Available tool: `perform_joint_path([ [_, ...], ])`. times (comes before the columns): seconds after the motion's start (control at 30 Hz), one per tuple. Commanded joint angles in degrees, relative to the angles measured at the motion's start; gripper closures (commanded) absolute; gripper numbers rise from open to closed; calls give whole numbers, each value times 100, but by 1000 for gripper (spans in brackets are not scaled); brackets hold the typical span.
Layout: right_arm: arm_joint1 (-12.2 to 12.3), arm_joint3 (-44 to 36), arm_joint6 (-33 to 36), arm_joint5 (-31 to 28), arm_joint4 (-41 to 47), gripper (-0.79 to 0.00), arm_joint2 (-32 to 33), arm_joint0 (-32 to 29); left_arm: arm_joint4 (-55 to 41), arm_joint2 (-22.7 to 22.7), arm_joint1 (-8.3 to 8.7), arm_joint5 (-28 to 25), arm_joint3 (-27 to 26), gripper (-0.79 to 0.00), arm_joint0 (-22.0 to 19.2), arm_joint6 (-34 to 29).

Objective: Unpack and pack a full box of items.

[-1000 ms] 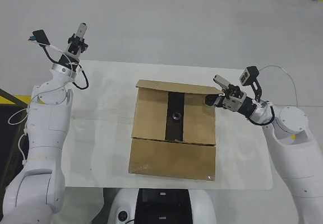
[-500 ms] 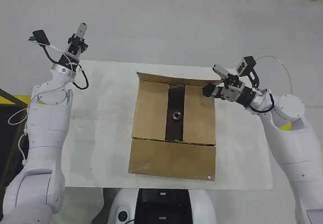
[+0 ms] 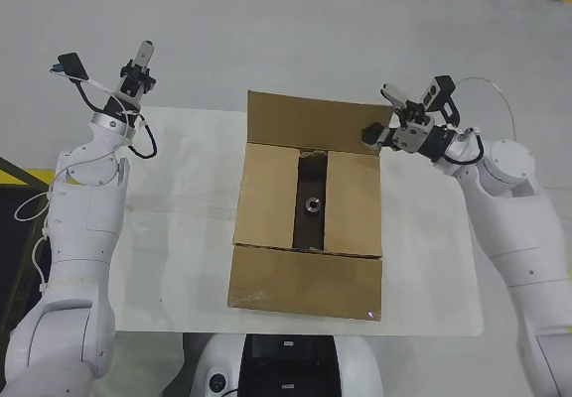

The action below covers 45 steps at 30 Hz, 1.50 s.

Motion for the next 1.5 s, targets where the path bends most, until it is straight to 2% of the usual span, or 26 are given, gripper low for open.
perform_joint_path([
  [0.0, -45, 233, -99, -29, 81, -785, -67, 126, 0, 0, 0, 0, 1, -785, 0, 0],
  [0.37, -376, 1631, -427, -181, 231, -785, -625, 920, 0, 0, 0, 0, 1, -785, 0, 0],
  [0.73, -717, 2862, -628, -258, 184, -785, -1089, 1397, 0, 0, 0, 0, 1, -785, 0, 0],
  [1.17, -1032, 3734, -674, -306, 105, -785, -1327, 1736, 0, 0, 0, 0, 1, -785, 0, 0],
  [1.47, -1158, 4074, -665, -416, 83, -785, -1308, 1921, 0, 0, 0, 0, 1, -785, 0, 0],
])
